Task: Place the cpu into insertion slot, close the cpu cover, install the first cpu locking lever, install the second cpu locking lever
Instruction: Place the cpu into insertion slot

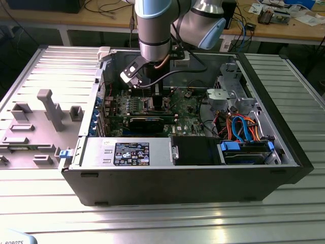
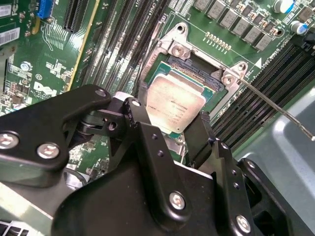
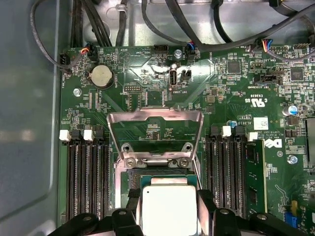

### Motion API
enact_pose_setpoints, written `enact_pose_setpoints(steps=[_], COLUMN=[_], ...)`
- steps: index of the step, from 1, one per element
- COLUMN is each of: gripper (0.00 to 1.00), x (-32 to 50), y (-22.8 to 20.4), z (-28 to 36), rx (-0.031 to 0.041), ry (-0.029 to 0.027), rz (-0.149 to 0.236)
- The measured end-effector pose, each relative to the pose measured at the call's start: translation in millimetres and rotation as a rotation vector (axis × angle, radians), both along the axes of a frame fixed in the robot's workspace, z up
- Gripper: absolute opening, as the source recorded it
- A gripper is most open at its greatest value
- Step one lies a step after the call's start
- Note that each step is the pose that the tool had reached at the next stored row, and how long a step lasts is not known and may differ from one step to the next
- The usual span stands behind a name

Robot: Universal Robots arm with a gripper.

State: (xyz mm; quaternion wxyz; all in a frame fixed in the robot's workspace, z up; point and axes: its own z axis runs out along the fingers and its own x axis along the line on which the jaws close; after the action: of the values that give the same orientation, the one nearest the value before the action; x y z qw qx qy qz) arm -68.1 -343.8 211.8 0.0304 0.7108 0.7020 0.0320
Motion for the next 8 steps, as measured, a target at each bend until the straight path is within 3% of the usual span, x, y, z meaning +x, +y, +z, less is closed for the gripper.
enact_pose_setpoints(steps=[1, 4, 8], gripper=[0.54, 0.54, 0.54], x=[0.0, 0.0, -0.1], y=[0.8, 3.2, 5.8], z=[-0.3, -1.0, -3.9], rx=[-0.0047, -0.0052, -0.0120], ry=[0.0000, 0.0001, 0.0002], rz=[0.000, 0.000, 0.000])
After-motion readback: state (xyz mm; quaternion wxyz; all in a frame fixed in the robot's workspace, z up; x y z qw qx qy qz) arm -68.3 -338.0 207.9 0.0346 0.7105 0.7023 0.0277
